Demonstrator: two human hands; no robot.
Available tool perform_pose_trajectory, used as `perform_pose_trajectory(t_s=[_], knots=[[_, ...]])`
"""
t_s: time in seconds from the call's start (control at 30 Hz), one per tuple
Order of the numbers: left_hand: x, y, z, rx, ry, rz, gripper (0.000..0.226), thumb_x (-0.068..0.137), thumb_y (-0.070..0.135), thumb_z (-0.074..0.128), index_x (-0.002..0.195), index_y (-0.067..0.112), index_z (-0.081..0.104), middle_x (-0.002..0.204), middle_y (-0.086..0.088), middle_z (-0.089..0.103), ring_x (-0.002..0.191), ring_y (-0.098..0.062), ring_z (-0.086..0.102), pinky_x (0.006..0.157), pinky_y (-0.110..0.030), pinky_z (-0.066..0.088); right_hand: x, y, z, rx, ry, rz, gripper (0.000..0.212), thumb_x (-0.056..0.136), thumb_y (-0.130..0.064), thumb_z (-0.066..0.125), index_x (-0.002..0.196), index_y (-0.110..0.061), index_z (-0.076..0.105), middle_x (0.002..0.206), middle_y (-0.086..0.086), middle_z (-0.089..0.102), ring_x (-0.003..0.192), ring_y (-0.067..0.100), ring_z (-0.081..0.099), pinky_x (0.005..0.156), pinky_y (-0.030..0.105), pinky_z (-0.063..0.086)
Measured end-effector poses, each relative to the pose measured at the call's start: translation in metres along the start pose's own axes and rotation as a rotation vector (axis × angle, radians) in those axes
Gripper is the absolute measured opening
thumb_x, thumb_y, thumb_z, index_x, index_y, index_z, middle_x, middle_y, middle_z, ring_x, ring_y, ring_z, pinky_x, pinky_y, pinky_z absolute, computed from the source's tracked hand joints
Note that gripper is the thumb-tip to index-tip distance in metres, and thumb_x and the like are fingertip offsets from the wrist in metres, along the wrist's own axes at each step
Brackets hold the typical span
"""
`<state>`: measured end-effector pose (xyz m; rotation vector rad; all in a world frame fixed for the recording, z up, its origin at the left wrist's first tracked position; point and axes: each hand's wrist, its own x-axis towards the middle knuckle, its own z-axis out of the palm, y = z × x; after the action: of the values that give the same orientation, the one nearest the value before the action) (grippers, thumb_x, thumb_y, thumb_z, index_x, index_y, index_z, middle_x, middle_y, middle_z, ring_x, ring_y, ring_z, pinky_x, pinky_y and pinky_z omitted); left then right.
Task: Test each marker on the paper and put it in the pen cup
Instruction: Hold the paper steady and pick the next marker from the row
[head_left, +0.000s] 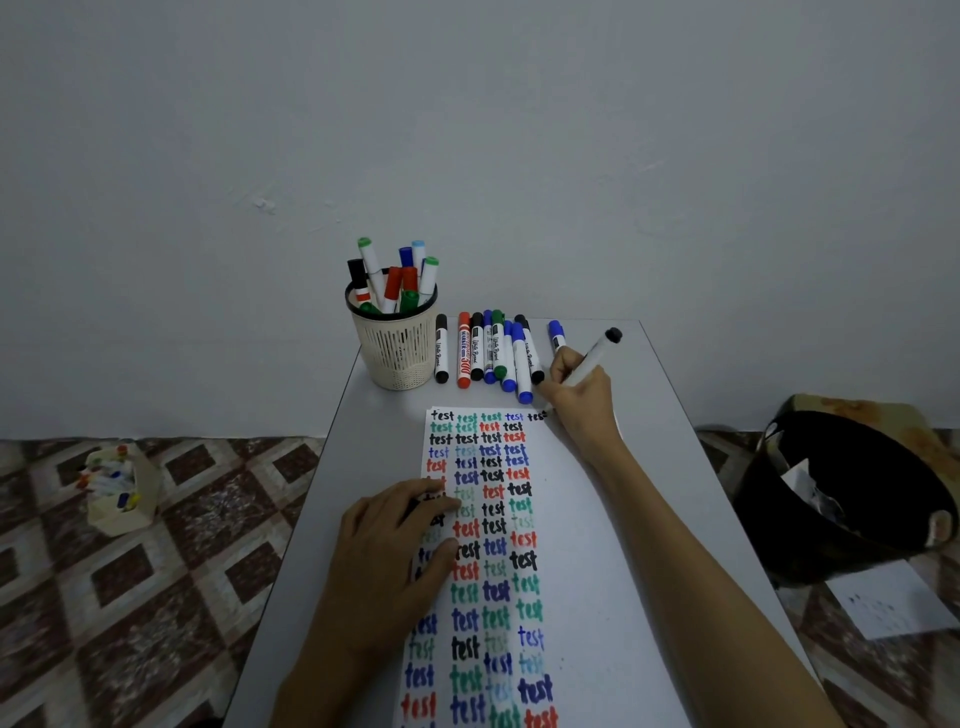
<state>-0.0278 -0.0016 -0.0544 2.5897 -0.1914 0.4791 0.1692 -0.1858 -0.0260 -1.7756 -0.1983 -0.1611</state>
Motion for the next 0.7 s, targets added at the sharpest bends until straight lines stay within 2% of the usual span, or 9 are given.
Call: perform_pose_trajectory(t_s=[0.17, 0.23, 0.33, 0.43, 0.5, 0.6, 0.63, 0.7], knots=[[-0.001, 0.001, 0.000, 0.002, -0.004, -0.003, 0.042, 0.088, 0.051, 0.035, 0.121, 0.033, 0.055, 0.130, 0.014, 0.049, 0.122, -0.002, 0.038, 0.104, -0.021, 0.013, 0.000, -0.001, -0.001, 0.040, -0.010, 0.002, 0.035, 0.075, 0.017, 0.060, 0.062, -0.010, 0.041, 0.061, 0.006, 0.041, 0.058, 0.013, 0.044, 0.056, 0.022, 0.043], [-0.002, 0.003, -0.002, -0.009, 0.000, -0.002, 0.043, 0.088, 0.051, 0.035, 0.125, 0.035, 0.051, 0.133, 0.014, 0.045, 0.125, -0.002, 0.036, 0.106, -0.024, 0.014, -0.003, -0.003, -0.005, 0.159, 0.027, -0.004, 0.035, 0.078, 0.015, 0.060, 0.064, -0.010, 0.041, 0.060, 0.008, 0.042, 0.054, 0.011, 0.046, 0.054, 0.019, 0.047], [-0.001, 0.004, -0.004, -0.025, 0.065, -0.020, 0.050, 0.084, 0.047, 0.041, 0.132, 0.031, 0.043, 0.135, 0.012, 0.041, 0.126, -0.005, 0.034, 0.107, -0.033, 0.021, -0.004, -0.010, -0.010, 0.379, 0.123, 0.008, 0.028, 0.081, 0.001, 0.070, 0.072, -0.009, 0.046, 0.064, 0.013, 0.047, 0.057, 0.018, 0.051, 0.052, 0.017, 0.050], [0.000, 0.000, 0.000, -0.030, 0.158, -0.122, 0.053, 0.078, 0.045, 0.043, 0.126, 0.024, 0.049, 0.125, 0.011, 0.045, 0.120, -0.004, 0.034, 0.106, -0.035, 0.021, -0.006, -0.014, -0.007, 0.437, 0.120, 0.037, 0.029, 0.079, 0.000, 0.074, 0.075, -0.007, 0.047, 0.063, 0.008, 0.048, 0.048, 0.005, 0.047, 0.048, 0.014, 0.045], [0.001, -0.004, 0.003, -0.030, 0.157, -0.149, 0.045, 0.080, 0.043, 0.041, 0.115, 0.021, 0.058, 0.118, 0.006, 0.053, 0.114, -0.013, 0.044, 0.104, -0.037, 0.026, -0.011, -0.019, -0.010, 0.404, 0.101, 0.039, 0.024, 0.078, -0.001, 0.076, 0.077, -0.007, 0.053, 0.066, 0.009, 0.055, 0.050, 0.005, 0.052, 0.051, 0.017, 0.048], [0.002, -0.006, 0.002, -0.069, 0.154, -0.139, 0.037, 0.089, 0.042, 0.038, 0.105, 0.021, 0.064, 0.109, 0.004, 0.059, 0.104, -0.018, 0.053, 0.098, -0.044, 0.038, -0.027, -0.032, -0.015, 0.504, -0.070, 0.039, 0.007, 0.085, -0.001, 0.065, 0.091, 0.001, 0.063, 0.086, 0.015, 0.069, 0.078, 0.022, 0.069, 0.068, 0.031, 0.059], [0.002, -0.005, 0.000, -0.107, 0.164, -0.121, 0.036, 0.090, 0.042, 0.039, 0.106, 0.020, 0.064, 0.108, 0.005, 0.060, 0.102, -0.015, 0.054, 0.094, -0.044, 0.042, -0.037, -0.038, -0.017, 0.592, -0.163, 0.061, 0.011, 0.086, 0.000, 0.059, 0.095, 0.004, 0.063, 0.092, 0.017, 0.070, 0.087, 0.029, 0.069, 0.072, 0.036, 0.060], [0.000, 0.002, -0.008, -0.240, 0.179, -0.088, 0.034, 0.091, 0.042, 0.041, 0.109, 0.023, 0.063, 0.105, 0.011, 0.062, 0.099, -0.006, 0.056, 0.089, -0.033, 0.046, -0.061, -0.049, -0.019, 0.674, -0.329, 0.102, 0.020, 0.080, -0.002, 0.052, 0.096, 0.006, 0.061, 0.092, 0.020, 0.070, 0.086, 0.034, 0.069, 0.068, 0.039, 0.061]])
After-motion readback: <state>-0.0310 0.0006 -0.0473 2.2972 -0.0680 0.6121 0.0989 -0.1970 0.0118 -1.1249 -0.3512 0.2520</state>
